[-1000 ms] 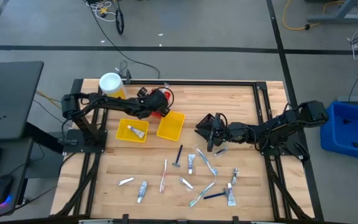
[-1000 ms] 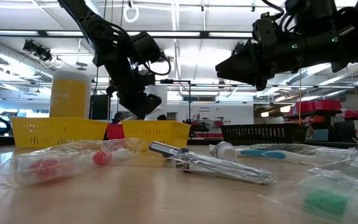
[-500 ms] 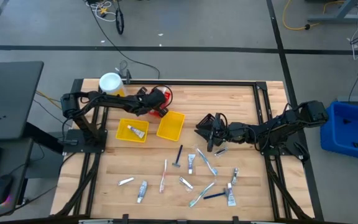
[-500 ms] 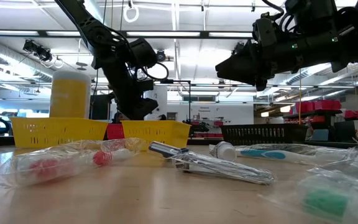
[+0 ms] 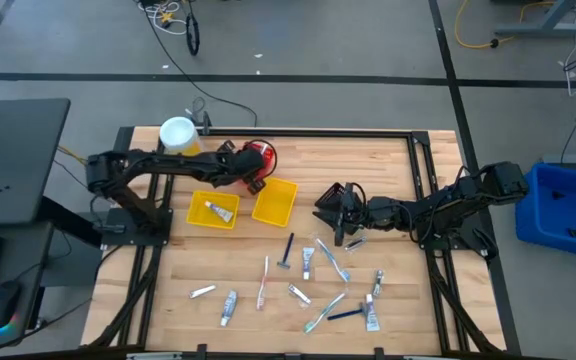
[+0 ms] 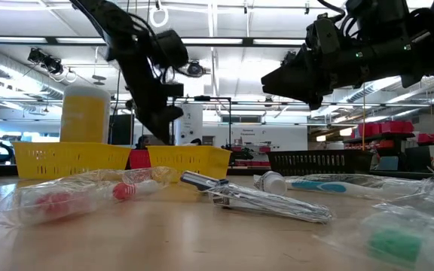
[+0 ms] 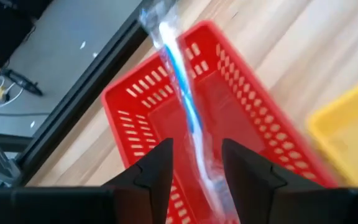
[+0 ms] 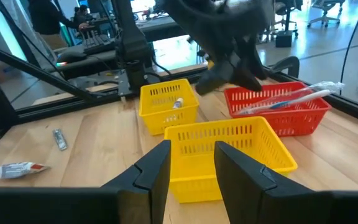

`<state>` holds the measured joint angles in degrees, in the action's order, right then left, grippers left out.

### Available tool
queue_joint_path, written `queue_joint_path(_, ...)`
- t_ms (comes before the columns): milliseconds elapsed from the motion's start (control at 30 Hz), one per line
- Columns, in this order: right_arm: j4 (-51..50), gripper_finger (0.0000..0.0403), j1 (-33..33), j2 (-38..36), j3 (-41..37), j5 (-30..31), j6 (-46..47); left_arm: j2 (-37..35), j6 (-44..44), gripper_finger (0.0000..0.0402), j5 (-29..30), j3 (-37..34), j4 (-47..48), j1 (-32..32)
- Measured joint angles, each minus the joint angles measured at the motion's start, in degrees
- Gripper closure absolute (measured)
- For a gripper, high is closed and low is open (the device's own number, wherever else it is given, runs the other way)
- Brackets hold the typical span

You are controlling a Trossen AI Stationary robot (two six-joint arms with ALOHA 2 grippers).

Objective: Pick & Place Travel size toiletries
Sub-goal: Put the silver nail cutter into the right yellow bin

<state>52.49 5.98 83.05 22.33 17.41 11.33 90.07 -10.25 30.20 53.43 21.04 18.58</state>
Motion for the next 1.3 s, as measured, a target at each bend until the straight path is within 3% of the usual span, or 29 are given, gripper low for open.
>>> queue_joint_path(433,0.0,0.0216,0.0,0.0,0.0,0.0,-0.6,-19.0,6.3,0.0270,-7.1,-0.4,9.1,-6.3)
queue_joint_path(600,0.8,0.0200,0.0,0.0,0.0,-3.1,-1.8,-27.5,8.5,0.0274,-8.2,-6.6,6.3,-8.9)
queue_joint_path(967,0.8,0.0211,-0.3,0.0,0.0,-7.1,-3.2,-45.0,4.9,0.0274,-17.7,-27.9,-12.4,-15.6)
queue_joint_path(1300,0.2,0.0219,-0.3,0.0,0.3,-9.4,-2.8,-44.9,2.1,0.0274,-23.7,-39.3,-32.6,-18.9)
